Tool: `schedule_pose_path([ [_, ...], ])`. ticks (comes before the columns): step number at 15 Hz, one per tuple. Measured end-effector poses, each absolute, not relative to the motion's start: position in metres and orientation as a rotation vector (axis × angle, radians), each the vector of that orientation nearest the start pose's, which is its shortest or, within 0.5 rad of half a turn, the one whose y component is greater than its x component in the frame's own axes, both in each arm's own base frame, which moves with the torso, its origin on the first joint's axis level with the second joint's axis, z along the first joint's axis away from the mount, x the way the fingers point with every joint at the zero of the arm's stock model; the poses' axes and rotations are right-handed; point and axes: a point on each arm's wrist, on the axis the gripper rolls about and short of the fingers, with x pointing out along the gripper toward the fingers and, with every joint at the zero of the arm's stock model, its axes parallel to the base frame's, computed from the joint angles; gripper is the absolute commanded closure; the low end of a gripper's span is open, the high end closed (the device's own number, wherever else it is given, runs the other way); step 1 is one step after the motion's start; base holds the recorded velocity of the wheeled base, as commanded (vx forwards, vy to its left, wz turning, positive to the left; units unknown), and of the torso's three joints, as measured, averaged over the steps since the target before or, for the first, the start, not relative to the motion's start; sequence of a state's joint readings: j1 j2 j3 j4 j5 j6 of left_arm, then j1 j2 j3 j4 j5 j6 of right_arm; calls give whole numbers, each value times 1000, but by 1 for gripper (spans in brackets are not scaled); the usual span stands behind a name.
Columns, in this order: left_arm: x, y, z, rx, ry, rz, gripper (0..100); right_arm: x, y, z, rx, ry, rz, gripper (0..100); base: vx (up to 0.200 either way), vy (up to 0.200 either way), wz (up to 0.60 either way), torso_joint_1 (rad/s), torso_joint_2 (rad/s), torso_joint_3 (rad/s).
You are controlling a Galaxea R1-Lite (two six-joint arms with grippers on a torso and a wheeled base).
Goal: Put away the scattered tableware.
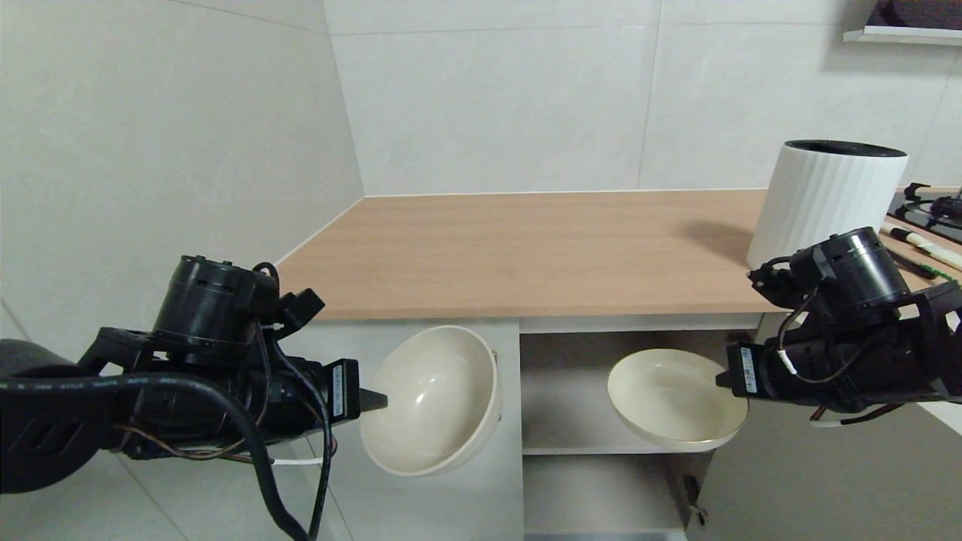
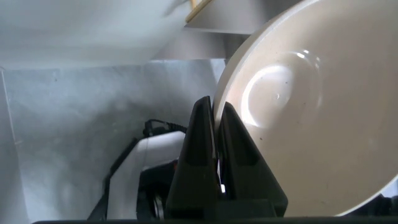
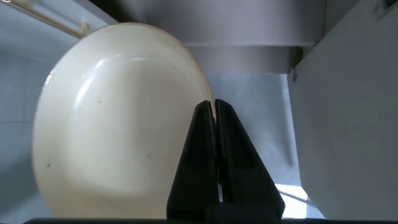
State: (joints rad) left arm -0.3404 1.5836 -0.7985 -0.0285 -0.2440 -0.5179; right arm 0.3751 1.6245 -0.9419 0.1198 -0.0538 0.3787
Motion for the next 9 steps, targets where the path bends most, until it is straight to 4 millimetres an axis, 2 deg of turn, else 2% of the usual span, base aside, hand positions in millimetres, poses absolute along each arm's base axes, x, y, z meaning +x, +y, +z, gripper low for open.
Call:
schedule_pose_path([
  [9, 239, -90, 159, -441, 894, -343, 100, 254, 94, 175, 184, 821, 139, 100, 0, 0, 0, -143, 459, 313],
])
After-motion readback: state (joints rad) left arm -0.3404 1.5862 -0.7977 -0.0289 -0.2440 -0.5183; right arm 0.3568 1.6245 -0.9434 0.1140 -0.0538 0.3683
